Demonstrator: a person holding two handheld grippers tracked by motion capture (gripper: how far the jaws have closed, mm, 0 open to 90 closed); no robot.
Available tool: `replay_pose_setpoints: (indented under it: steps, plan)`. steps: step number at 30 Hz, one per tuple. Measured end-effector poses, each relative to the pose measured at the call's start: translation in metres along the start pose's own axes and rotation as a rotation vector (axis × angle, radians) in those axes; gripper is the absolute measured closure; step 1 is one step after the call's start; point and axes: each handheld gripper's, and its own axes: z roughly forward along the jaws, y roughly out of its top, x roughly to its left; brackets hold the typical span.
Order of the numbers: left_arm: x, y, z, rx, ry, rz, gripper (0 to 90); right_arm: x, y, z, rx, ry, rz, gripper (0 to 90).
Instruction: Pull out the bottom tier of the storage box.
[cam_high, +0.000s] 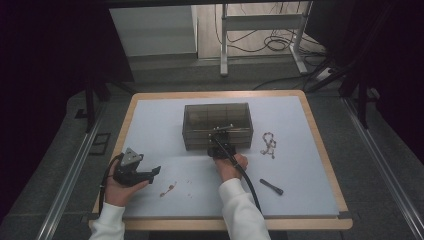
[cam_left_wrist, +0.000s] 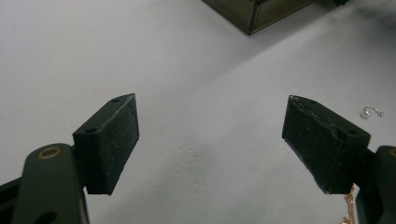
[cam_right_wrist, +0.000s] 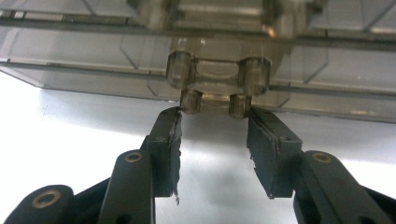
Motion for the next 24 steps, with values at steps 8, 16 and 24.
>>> replay_pose_setpoints:
  steps: [8,16,24]
  plan:
    - [-0.0011,0.0002,0.0013,0.006,-0.003,0.005,19.3,-0.0031,-0.0019,0.0027,0.009,0.021,0.009,49.1]
    - [0.0017,-0.0007,0.0002,0.003,-0.001,-0.003,19.1,-0.0029,0.0058,0.0043,0.019,0.016,0.033,54.7]
    - [0.001,-0.0006,0.0009,0.003,-0.003,-0.003,19.1,-0.0008,0.0049,0.0038,0.025,0.005,0.031,56.1]
